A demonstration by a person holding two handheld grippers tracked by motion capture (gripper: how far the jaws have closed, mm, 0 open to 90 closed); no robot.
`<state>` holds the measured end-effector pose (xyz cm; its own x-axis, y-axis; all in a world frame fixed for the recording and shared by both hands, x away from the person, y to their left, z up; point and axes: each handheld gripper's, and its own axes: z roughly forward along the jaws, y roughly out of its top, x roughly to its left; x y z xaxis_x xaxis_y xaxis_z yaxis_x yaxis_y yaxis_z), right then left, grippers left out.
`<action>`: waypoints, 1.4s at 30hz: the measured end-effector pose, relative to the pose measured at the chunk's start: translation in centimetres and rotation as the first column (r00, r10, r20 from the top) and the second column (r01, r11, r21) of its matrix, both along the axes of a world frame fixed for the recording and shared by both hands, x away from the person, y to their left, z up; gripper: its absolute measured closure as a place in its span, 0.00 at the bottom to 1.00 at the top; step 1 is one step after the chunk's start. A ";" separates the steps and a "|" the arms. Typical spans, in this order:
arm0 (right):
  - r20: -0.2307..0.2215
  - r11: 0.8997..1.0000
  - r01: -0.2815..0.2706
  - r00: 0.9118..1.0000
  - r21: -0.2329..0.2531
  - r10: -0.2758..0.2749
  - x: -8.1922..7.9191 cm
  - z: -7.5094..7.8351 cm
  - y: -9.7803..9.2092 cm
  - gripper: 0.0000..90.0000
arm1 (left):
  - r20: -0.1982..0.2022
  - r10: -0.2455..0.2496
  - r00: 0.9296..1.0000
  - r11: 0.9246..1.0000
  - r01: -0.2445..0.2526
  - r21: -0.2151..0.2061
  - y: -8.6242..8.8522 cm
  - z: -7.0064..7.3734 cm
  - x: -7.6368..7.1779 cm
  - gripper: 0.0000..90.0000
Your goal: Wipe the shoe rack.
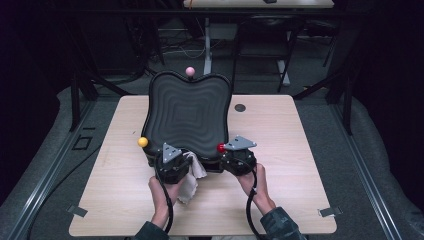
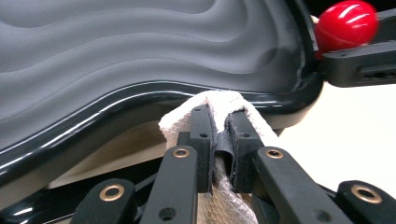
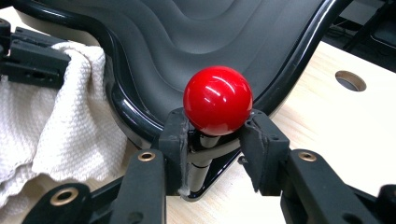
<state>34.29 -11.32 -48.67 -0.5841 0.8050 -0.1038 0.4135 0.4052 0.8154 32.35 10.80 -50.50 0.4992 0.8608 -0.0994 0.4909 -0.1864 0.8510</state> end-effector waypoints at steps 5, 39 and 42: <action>-0.002 1.000 -0.004 1.000 0.001 0.004 0.0 0.0 -0.1 0.69 | 0.008 -0.032 0.999 0.999 0.032 -0.001 -0.9 0.2 -0.5 0.92; 0.016 0.999 0.000 1.000 0.050 -0.001 0.0 1.4 -1.5 0.59 | -0.004 -0.178 0.984 0.984 0.178 0.029 -7.6 -0.3 0.3 0.92; 0.017 0.999 0.000 1.000 0.050 -0.001 0.0 1.4 -1.5 0.59 | -0.001 -0.178 0.984 0.984 0.178 0.027 -7.2 -0.1 0.2 0.92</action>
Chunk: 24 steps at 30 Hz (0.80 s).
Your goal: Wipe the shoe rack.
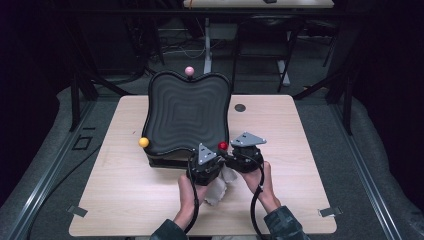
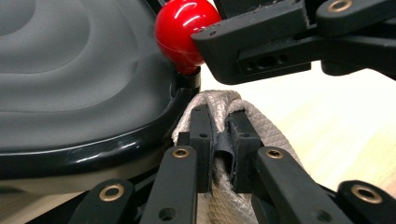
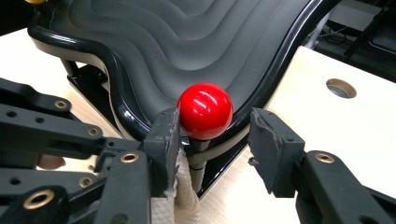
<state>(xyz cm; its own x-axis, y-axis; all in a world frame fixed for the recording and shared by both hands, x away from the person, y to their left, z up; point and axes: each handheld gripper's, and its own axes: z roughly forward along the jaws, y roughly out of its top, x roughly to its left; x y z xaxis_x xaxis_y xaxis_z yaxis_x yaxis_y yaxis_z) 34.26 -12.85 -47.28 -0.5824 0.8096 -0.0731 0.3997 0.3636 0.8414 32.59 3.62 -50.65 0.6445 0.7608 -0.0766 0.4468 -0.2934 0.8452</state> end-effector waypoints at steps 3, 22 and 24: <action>-0.003 1.000 -0.004 1.000 0.003 0.004 0.0 0.0 0.0 0.59 | 0.007 0.010 1.000 1.000 -0.010 -0.004 0.7 0.3 -0.3 0.92; -0.005 1.000 -0.003 1.000 -0.004 0.003 0.0 -0.1 0.2 0.59 | 0.013 0.069 0.998 0.998 -0.069 0.012 4.4 0.4 -0.8 0.91; -0.010 1.000 -0.003 1.000 -0.006 0.003 0.0 -0.1 0.2 0.59 | 0.010 0.079 0.997 0.997 -0.079 0.015 4.9 0.3 -0.8 0.91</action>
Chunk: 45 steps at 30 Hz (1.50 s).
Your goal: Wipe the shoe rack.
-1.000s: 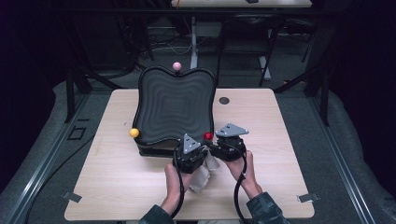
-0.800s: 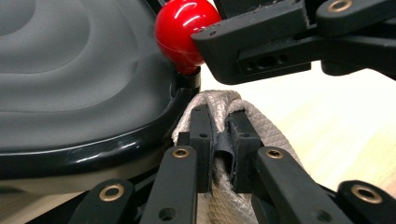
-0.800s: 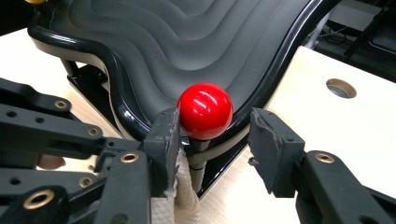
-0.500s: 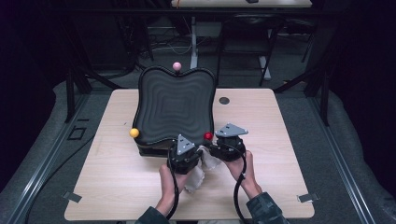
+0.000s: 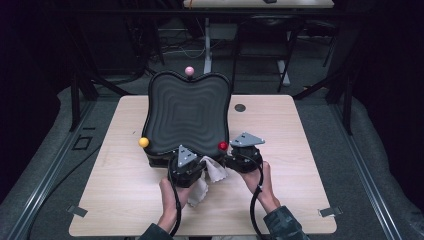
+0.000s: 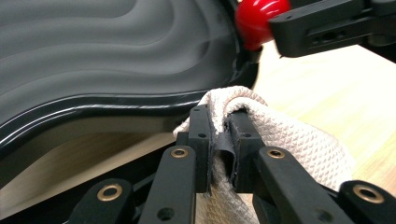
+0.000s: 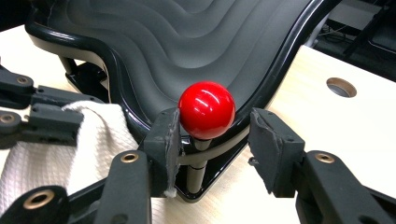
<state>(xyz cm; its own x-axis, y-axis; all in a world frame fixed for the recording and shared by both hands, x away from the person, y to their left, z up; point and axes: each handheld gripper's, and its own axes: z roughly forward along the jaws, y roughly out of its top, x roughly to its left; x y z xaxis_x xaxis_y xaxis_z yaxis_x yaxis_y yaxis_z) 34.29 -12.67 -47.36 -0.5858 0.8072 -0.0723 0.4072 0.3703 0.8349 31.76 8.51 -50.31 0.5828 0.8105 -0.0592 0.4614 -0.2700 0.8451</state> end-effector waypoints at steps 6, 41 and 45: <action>0.003 1.000 0.001 1.000 0.000 -0.001 0.0 -0.1 0.1 0.59 | -0.007 0.042 0.999 0.999 -0.042 0.004 1.6 -0.2 0.3 0.91; -0.005 1.000 0.003 1.000 -0.011 -0.003 0.2 -0.4 0.4 0.57 | -0.046 0.295 0.954 0.955 -0.294 0.038 12.1 0.6 -0.2 0.91; -0.005 1.000 0.008 1.000 -0.010 -0.008 0.3 -0.4 0.3 0.56 | -0.063 0.331 0.941 0.942 -0.327 0.071 13.1 0.9 0.1 0.91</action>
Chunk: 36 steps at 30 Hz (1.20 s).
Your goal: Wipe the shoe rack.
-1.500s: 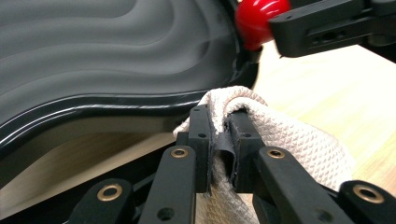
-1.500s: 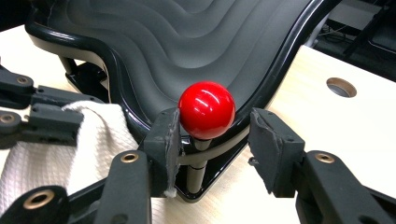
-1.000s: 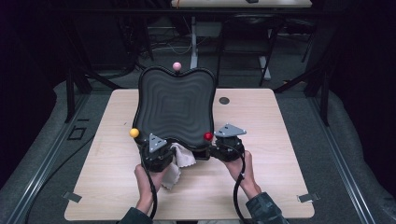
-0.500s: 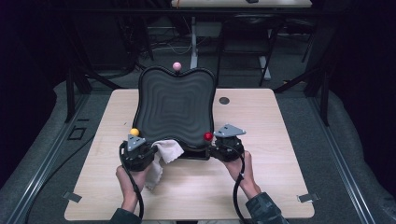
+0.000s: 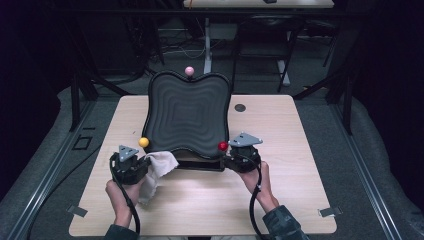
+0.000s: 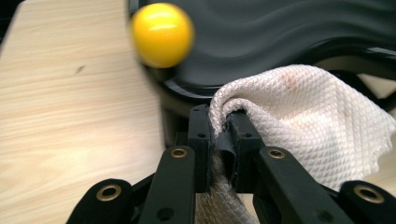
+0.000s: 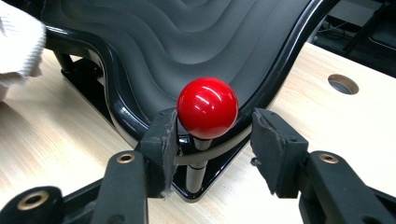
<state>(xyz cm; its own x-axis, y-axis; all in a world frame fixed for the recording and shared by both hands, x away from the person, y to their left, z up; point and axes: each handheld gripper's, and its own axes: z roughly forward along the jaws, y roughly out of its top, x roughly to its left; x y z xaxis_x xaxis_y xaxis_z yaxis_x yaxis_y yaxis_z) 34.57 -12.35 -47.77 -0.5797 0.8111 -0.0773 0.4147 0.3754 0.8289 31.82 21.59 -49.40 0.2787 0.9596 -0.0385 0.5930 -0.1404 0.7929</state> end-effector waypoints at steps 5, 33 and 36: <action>0.000 1.000 0.002 1.000 0.004 -0.002 0.1 0.0 0.1 0.55 | -0.033 0.032 0.999 0.999 -0.031 0.016 1.4 0.3 0.6 0.91; 0.026 1.000 -0.008 1.000 0.001 0.008 1.0 -0.5 1.2 0.67 | -0.115 -0.046 0.992 0.997 0.053 0.060 4.6 -0.2 1.3 0.91; 0.026 1.000 -0.006 1.000 -0.006 0.006 1.0 -0.5 1.0 0.67 | -0.116 -0.053 0.992 0.995 0.062 0.076 4.4 -0.2 1.1 0.91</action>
